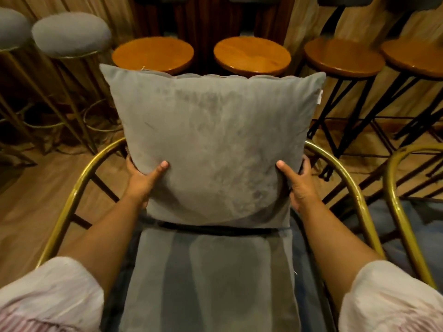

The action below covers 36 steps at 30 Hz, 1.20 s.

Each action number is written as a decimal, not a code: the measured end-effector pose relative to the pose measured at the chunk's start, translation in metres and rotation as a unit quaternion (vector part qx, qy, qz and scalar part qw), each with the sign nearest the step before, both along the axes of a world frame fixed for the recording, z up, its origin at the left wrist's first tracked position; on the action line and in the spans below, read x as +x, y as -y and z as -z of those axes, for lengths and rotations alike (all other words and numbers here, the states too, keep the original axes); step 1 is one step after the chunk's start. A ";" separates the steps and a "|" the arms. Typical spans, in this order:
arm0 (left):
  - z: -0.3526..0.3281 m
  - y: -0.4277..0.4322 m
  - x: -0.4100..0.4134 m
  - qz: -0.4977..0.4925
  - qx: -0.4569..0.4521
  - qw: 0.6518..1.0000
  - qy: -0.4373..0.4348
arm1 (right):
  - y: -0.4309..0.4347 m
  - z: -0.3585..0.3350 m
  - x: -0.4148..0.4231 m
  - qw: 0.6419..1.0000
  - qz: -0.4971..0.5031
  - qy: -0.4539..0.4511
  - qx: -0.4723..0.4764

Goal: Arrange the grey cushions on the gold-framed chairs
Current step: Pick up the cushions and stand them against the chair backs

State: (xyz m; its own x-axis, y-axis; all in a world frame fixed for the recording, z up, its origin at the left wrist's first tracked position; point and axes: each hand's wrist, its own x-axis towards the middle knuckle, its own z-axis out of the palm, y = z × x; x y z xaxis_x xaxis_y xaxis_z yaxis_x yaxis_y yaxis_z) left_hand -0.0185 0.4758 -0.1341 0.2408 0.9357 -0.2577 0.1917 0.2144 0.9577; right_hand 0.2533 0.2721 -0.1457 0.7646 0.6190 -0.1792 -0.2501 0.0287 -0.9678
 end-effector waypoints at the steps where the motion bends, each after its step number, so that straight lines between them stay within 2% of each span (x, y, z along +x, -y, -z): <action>1: 0.011 0.000 -0.001 0.002 -0.004 1.000 -0.005 | 0.001 0.010 -0.001 1.000 0.004 -0.006 -0.005; 6: 0.048 0.018 -0.005 0.007 -0.001 0.998 -0.058 | 0.015 0.049 -0.012 0.999 0.013 -0.006 -0.046; 12: 0.032 0.008 -0.001 0.056 0.016 0.990 -0.130 | 0.014 0.048 -0.011 0.996 -0.010 0.019 -0.087; 15: 0.025 0.003 -0.001 0.087 -0.019 0.979 -0.181 | 0.015 0.051 -0.009 0.991 -0.036 -0.002 -0.130; 19: -0.004 0.006 -0.003 0.103 -0.067 0.974 -0.189 | 0.023 0.021 -0.016 0.983 -0.049 -0.023 -0.174; 23: -0.044 0.042 0.003 0.117 -0.057 0.982 -0.139 | 0.054 -0.019 -0.032 0.977 -0.119 0.018 -0.175; 25: -0.068 0.071 0.012 0.141 -0.044 0.978 -0.144 | 0.072 -0.043 -0.042 0.972 -0.133 0.037 -0.193; 28: -0.103 0.126 0.027 0.220 0.002 0.954 -0.201 | 0.103 -0.074 -0.050 0.968 -0.097 0.084 -0.217; 31: -0.133 0.183 0.041 0.329 0.035 0.911 -0.249 | 0.146 -0.110 -0.055 0.961 -0.069 0.134 -0.232; 33: -0.153 0.225 0.056 0.382 0.065 0.887 -0.250 | 0.184 -0.130 -0.054 0.952 -0.070 0.184 -0.235; 36: -0.181 0.286 0.088 0.427 0.091 0.875 -0.209 | 0.240 -0.155 -0.042 0.943 -0.026 0.235 -0.234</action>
